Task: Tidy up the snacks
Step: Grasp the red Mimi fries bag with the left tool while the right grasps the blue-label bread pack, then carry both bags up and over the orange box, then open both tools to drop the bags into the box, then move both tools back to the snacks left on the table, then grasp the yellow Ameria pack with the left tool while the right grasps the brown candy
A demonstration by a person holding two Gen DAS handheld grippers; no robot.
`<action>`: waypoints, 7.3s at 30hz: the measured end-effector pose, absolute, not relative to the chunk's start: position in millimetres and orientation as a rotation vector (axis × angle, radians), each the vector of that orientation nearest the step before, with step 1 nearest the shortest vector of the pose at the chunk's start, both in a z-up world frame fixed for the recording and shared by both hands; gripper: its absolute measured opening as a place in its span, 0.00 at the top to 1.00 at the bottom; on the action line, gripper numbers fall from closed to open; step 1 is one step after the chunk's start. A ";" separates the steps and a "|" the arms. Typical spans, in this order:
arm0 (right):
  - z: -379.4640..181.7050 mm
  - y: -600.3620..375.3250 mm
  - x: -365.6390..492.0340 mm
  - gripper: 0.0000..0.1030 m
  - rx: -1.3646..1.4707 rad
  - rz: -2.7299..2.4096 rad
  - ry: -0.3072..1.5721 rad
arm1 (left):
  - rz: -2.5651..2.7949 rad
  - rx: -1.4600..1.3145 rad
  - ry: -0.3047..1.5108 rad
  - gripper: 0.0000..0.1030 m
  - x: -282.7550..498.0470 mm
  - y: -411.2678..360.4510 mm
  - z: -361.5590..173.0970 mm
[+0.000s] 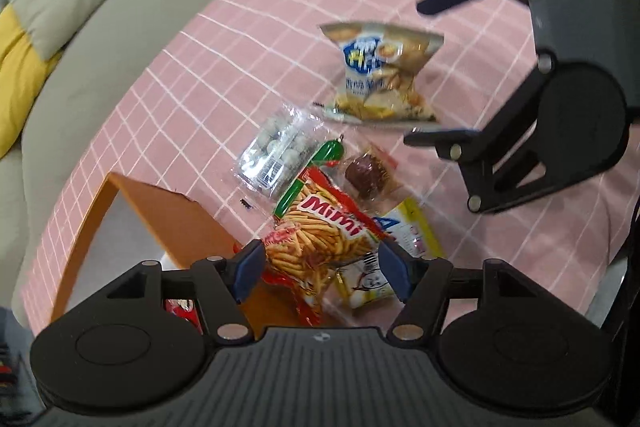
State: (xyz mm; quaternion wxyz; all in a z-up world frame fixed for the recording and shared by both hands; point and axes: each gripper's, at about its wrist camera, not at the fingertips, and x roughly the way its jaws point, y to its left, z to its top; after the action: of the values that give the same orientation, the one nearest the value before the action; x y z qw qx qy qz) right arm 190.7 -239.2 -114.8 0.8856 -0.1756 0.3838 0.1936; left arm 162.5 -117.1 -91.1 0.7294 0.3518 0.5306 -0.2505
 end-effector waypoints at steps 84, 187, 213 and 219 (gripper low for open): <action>9.9 -94.3 147.9 0.54 -0.229 0.663 0.706 | -0.016 -0.169 0.950 0.59 100.4 101.3 16.6; -67.7 -215.5 89.5 0.10 -0.129 0.300 0.769 | -0.124 -0.123 0.859 0.25 48.0 -19.5 -29.4; -139.0 -234.0 135.2 0.37 -0.343 0.533 0.821 | -0.006 -0.214 1.100 0.30 89.3 -75.0 -107.7; -146.7 -228.7 161.5 0.37 -0.478 0.653 0.713 | 0.149 -0.411 1.134 0.27 104.1 -68.1 -115.2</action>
State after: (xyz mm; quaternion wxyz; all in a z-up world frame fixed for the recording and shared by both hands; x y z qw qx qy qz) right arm 161.5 -228.7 -146.7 0.8581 -0.2274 0.3397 0.3108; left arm 104.1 -68.1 -115.2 0.8211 -0.1931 0.5325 0.0699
